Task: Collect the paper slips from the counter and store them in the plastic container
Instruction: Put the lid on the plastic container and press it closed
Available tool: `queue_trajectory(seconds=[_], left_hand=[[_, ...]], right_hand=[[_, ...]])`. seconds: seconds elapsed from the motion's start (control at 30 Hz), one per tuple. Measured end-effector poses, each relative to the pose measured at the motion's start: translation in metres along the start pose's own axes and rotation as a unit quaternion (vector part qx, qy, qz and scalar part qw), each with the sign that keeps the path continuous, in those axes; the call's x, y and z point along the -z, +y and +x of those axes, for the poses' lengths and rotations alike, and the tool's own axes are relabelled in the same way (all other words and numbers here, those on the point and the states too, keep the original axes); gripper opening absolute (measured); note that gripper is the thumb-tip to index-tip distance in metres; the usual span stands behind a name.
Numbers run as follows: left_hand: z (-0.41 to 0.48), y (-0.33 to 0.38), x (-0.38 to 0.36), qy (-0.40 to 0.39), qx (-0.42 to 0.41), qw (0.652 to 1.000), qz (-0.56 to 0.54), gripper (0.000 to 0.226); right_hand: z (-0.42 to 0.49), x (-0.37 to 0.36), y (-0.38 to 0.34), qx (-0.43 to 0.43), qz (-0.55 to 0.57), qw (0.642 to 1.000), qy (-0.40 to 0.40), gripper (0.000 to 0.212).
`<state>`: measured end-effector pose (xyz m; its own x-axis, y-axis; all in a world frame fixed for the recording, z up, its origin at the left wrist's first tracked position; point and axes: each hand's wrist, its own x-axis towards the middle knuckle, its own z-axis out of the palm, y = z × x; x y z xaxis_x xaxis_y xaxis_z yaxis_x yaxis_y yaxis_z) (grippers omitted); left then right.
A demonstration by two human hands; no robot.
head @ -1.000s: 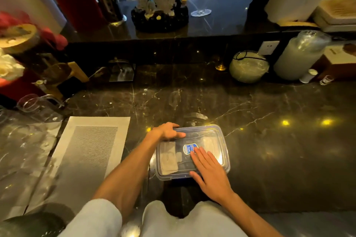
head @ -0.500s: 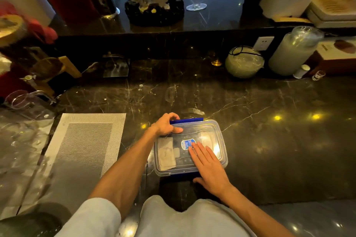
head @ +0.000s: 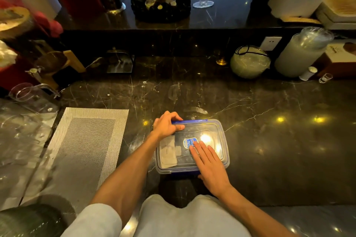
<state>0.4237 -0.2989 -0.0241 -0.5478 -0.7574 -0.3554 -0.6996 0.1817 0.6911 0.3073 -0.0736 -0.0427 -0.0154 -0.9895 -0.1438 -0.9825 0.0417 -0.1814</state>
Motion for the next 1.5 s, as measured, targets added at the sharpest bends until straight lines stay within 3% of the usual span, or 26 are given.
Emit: queue_trajectory(seconds=[0.2, 0.37, 0.5, 1.0, 1.2, 1.3, 1.37, 1.43, 1.5], left_hand=[[-0.004, -0.001, 0.000, 0.012, -0.016, 1.000, 0.017, 0.021], [-0.006, 0.000, -0.001, 0.014, -0.021, 1.000, 0.016, 0.022], [-0.006, -0.001, -0.002, 0.021, -0.021, 0.999, 0.020, 0.022], [-0.004, -0.004, -0.004, 0.035, -0.019, 0.999, 0.024, 0.028], [-0.003, -0.005, -0.003, 0.032, -0.024, 0.999, 0.031, 0.029], [-0.003, -0.004, -0.001, 0.016, -0.032, 0.998, 0.057, 0.032], [-0.003, -0.003, 0.001, -0.005, -0.032, 0.995, 0.090, 0.035], [-0.002, -0.003, 0.003, -0.033, -0.029, 0.989, 0.143, 0.043], [-0.004, -0.004, 0.004, -0.050, -0.014, 0.986, 0.161, 0.050]], right_hand=[[0.001, -0.002, -0.002, -0.001, 0.005, 1.000, 0.021, 0.085], [-0.001, 0.002, 0.012, 0.064, -0.009, 0.997, -0.048, 0.092], [0.000, 0.012, 0.029, 0.098, 0.042, 0.991, -0.085, 0.086], [0.000, -0.004, 0.048, 0.100, 0.067, 0.993, 0.012, 0.067], [-0.002, -0.005, 0.046, 0.090, 0.095, 0.991, 0.014, 0.064], [-0.004, -0.002, 0.042, 0.073, 0.119, 0.990, 0.005, 0.066], [-0.011, -0.004, 0.033, 0.040, 0.159, 0.985, 0.059, 0.068], [-0.022, -0.005, 0.021, -0.063, 0.233, 0.962, 0.129, 0.072], [-0.029, -0.006, 0.017, -0.210, 0.301, 0.919, 0.143, 0.083]])
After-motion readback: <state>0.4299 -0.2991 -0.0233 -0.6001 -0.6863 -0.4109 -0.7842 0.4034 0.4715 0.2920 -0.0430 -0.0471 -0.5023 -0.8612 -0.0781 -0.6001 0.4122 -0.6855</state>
